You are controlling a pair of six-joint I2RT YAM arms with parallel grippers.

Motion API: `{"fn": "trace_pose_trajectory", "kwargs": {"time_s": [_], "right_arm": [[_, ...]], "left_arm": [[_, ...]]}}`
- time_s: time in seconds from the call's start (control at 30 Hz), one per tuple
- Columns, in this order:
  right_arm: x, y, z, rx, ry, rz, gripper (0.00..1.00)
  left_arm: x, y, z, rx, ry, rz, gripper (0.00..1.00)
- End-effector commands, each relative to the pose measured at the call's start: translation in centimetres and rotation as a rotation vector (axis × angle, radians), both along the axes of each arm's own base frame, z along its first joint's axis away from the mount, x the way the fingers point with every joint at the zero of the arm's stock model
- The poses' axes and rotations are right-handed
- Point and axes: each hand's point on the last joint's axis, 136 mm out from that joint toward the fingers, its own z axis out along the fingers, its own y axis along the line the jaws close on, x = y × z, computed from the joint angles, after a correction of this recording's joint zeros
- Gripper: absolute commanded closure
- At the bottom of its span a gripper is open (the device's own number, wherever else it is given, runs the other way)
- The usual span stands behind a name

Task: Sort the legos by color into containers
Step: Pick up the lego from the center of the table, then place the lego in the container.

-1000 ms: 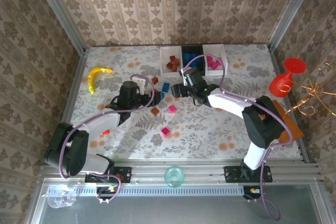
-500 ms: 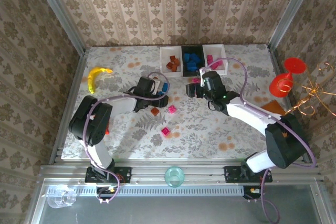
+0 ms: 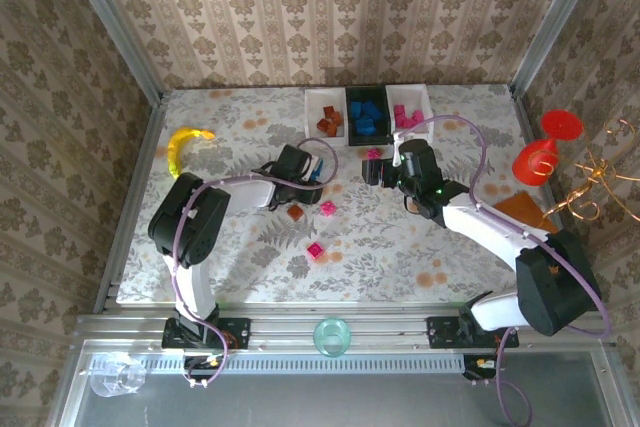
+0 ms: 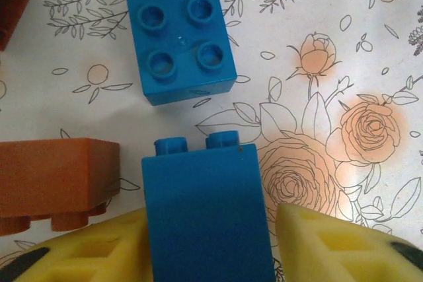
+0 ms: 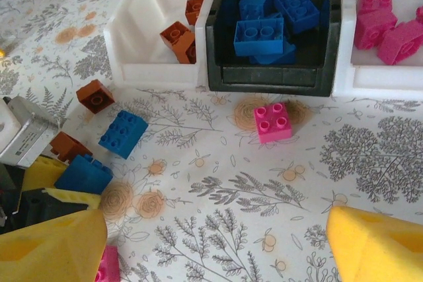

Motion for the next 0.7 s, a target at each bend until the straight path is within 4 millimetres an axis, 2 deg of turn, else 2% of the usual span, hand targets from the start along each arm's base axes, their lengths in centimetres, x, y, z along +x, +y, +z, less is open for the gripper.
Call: {"fn": "trace_pose_trajectory", "kwargs": {"time_s": [0.0,0.13,0.2,0.4,0.47,0.67], "right_arm": [[-0.3,-0.1,0.8,0.047,-0.019,-0.003,0.12],[-0.7,-0.3,0.1,0.055,-0.009,-0.014,0.12],[-0.8,-0.4,0.1,0.059,-0.007,-0.017,0.12],[-1.5,-1.7,0.5,0.063,-0.039,-0.073,0.12],[-1.7,-2.5,0.7,0.071,-0.061,-0.115,0.12],[-2.1,-4.1,0.9,0.060,-0.096,-0.190,0.12]], "left_arm": [[-0.2,-0.6,0.2,0.026,-0.019,-0.020,0.56],[-0.4,-1.7,1.0,-0.013,-0.044,-0.036,0.62],[-0.5,-2.2,2.0,-0.047,-0.057,-0.039,0.64],[-0.2,-4.2,8.2,-0.233,-0.168,-0.041,0.66],[0.7,-5.0,10.0,-0.278,-0.208,-0.039,0.66],[4.6,-7.9,13.0,-0.308,-0.285,-0.054,0.66]]}}
